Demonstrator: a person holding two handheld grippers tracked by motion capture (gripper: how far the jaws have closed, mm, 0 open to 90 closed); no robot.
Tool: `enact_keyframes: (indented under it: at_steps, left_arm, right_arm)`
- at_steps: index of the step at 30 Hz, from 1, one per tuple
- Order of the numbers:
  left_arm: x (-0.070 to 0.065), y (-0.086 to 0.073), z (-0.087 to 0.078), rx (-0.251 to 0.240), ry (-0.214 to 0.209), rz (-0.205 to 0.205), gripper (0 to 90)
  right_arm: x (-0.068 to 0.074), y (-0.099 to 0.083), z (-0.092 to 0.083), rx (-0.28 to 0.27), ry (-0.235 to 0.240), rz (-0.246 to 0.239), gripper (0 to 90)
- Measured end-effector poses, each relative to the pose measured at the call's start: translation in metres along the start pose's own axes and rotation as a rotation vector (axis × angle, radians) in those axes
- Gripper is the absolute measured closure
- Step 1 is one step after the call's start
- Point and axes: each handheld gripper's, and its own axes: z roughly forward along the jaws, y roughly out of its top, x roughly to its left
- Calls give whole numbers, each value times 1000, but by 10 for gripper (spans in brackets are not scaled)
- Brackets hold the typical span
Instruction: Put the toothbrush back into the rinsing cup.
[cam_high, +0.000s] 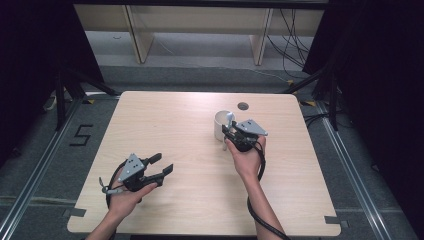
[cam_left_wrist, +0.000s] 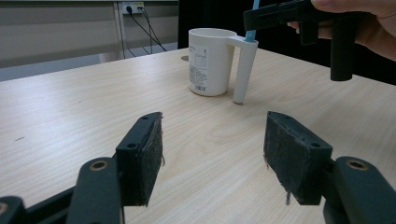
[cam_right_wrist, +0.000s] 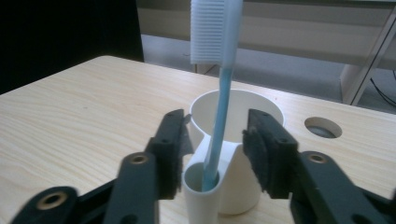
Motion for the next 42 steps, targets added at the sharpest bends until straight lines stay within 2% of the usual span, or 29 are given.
enact_keyframes:
  at_steps: [1,2,3,4,7,8,9,11,12,13,14,15,17,19,20,21,22,23,26,27,28,32,35,36,37,40,41,42]
  left_arm:
    - [0,0,0,2,1,-1,370]
    - [0,0,0,5,2,-2,371]
    - [-1,0,-1,17,10,-3,371]
    - [-1,0,-1,16,8,-4,370]
    - [0,0,-2,18,11,-5,371]
    - [1,0,0,-2,3,-9,371]
    - [1,0,-1,-1,6,-7,371]
    - [1,-1,-1,1,6,-10,371]
    - [1,0,-2,19,14,-5,370]
    - [1,-1,-2,20,13,-6,370]
    - [1,-1,-2,20,13,-6,370]
    - [1,-1,-1,18,14,-10,371]
    - [1,-1,-1,18,15,-12,370]
    - [2,-2,0,9,8,-11,370]
    - [2,-2,0,7,6,-11,370]
    - [2,-3,0,7,9,-12,370]
    - [2,-2,-1,16,16,-11,371]
    - [2,-2,-1,16,16,-11,371]
    - [4,-4,-1,7,13,-10,371]
    - [4,-4,-1,8,15,-12,371]
    - [4,-4,-2,8,16,-13,371]
    - [5,-4,-4,22,30,-15,371]
    - [5,-4,-3,19,31,-13,371]
    - [5,-4,-3,22,30,-14,371]
    - [5,-4,-3,24,29,-13,371]
    - [5,-5,-2,9,18,-14,371]
    - [5,-5,-2,9,19,-13,371]
    - [5,-5,-2,10,20,-14,370]
  right_arm:
    - [1,-1,-2,6,-6,28,513]
    - [1,-1,-2,13,0,34,495]
    - [-1,-1,-2,7,-5,5,481]
    - [-1,-1,-3,7,0,23,468]
    - [-4,0,-7,20,-1,16,439]
    - [-4,0,-7,19,13,30,432]
    - [-4,0,-9,26,6,32,425]
    - [-5,0,-11,30,15,15,412]
    - [-6,0,-13,41,20,11,404]
    - [-6,-1,-15,38,10,13,397]
    - [-6,-2,-16,38,22,36,392]
    - [-8,-2,-17,41,26,19,388]
    - [-10,-3,-20,50,28,19,386]
    - [-11,-4,-26,58,14,28,384]
    - [-13,-4,-28,59,12,6,383]
    - [-13,-5,-30,60,11,38,382]
    - [-16,-6,-31,50,8,16,381]
    - [-17,-6,-33,57,1,28,378]
    - [-20,-9,-39,61,-2,24,376]
    - [-19,-10,-42,79,-11,46,375]
    - [-22,-12,-42,67,1,33,374]
    - [-27,-18,-49,81,-10,17,375]
    - [-29,-24,-55,103,-19,40,376]
    - [-34,-25,-55,80,-22,-11,376]
    - [-32,-27,-57,93,-23,31,376]
    - [-34,-32,-61,103,-19,49,377]
    - [-34,-34,-63,101,-33,62,377]
    - [-39,-35,-64,102,-30,9,378]
